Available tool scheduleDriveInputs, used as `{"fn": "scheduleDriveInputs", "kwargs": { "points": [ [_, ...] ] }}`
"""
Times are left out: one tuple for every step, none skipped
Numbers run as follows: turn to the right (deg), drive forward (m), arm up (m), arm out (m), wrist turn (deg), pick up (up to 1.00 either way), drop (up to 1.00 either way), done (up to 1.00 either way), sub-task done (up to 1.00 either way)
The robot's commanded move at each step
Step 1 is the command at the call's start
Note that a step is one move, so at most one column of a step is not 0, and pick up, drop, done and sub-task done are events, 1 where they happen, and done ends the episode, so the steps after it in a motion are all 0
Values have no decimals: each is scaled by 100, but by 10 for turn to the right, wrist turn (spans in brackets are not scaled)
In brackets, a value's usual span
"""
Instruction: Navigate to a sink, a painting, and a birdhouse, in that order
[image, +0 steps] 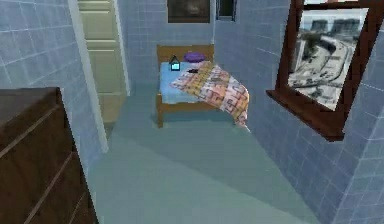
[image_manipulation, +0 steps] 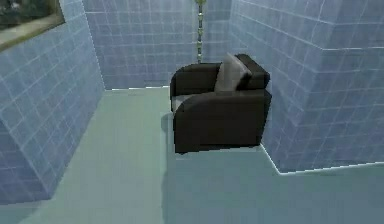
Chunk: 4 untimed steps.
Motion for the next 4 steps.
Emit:
{"fn": "scheduleDriveInputs", "kwargs": {
  "points": [
    [-60, 0, 0, 0, 0, 0, 0, 0, 0],
    [0, 100, 0, 0, 0, 0, 0, 0, 0],
    [-90, 0, 0, 0, 0, 0, 0, 0, 0],
    [0, 20, 0, 0, 0, 0, 0, 0, 0]
  ]
}}
